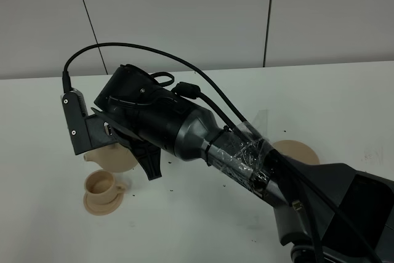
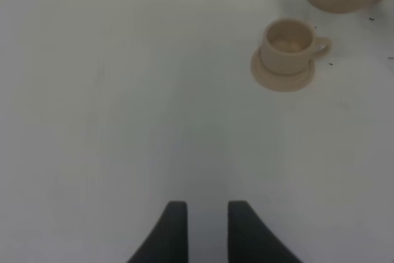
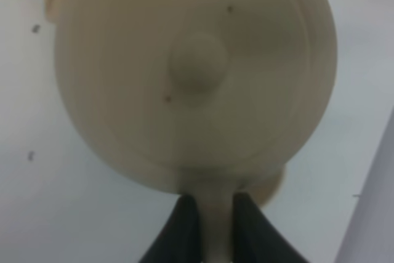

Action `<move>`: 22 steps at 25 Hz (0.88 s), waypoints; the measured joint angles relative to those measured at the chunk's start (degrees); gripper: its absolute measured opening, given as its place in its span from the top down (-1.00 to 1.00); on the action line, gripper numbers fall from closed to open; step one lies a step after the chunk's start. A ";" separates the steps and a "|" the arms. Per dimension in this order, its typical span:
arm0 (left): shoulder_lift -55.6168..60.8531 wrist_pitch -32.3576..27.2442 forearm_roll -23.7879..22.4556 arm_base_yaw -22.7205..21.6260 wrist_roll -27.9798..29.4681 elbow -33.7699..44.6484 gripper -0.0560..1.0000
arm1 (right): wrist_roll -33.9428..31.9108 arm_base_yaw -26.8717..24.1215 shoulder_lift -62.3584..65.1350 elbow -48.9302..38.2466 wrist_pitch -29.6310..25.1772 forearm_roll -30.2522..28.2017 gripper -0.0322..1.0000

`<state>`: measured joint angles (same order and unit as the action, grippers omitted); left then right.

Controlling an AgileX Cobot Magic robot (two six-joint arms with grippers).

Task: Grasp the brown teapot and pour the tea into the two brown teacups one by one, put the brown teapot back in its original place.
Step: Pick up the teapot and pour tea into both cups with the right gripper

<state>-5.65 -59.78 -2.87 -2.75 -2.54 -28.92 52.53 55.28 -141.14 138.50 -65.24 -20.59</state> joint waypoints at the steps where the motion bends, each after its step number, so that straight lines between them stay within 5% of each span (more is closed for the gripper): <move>1: 0.00 0.00 0.00 0.00 0.00 0.00 0.45 | -0.20 0.00 0.00 0.00 0.13 -0.48 0.75; 22: 0.00 0.00 -0.05 0.00 0.00 0.00 0.45 | -0.81 0.70 -2.01 0.00 -0.97 -2.73 0.75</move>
<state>-5.65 -59.78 -2.92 -2.75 -2.54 -28.92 51.72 55.98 -143.15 138.50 -66.21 -23.33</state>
